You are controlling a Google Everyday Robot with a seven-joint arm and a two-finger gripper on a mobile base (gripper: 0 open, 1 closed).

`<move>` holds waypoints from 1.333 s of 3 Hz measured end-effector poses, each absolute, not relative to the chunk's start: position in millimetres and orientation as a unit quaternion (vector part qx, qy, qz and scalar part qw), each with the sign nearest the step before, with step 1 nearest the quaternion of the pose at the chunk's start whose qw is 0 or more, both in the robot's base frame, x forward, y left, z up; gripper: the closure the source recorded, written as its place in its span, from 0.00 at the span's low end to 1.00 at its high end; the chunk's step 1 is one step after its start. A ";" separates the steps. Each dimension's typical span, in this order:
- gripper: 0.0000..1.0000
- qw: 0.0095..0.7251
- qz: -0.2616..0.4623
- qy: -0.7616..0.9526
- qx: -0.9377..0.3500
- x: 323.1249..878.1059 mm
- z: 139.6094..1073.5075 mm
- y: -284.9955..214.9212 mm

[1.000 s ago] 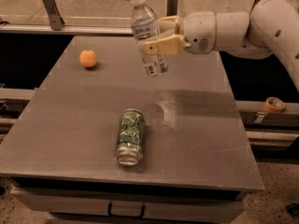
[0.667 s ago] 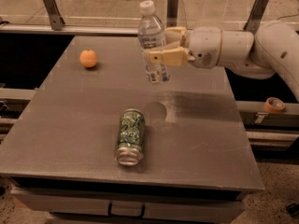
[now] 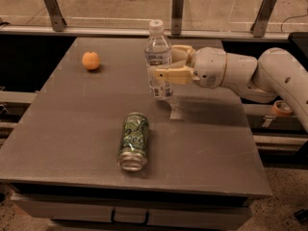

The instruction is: Place blue plastic bottle upright

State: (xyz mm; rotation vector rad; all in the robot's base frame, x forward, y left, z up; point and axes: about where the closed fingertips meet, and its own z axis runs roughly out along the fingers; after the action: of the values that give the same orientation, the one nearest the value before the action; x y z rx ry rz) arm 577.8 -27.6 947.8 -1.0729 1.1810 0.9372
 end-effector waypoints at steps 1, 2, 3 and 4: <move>0.82 0.595 0.416 0.508 -0.464 575.3 933.4 -24.1; 0.59 0.594 0.420 0.507 -0.462 573.9 924.8 -24.3; 0.35 0.594 0.421 0.509 -0.459 573.5 918.5 -25.0; 0.13 0.592 0.421 0.511 -0.459 574.7 914.9 -24.6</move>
Offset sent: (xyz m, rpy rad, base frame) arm -0.0041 -0.0033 -0.0353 0.0229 0.0270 0.0199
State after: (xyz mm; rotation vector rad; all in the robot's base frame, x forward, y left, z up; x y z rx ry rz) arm 574.7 -24.6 914.9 -1.0667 1.1896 0.9801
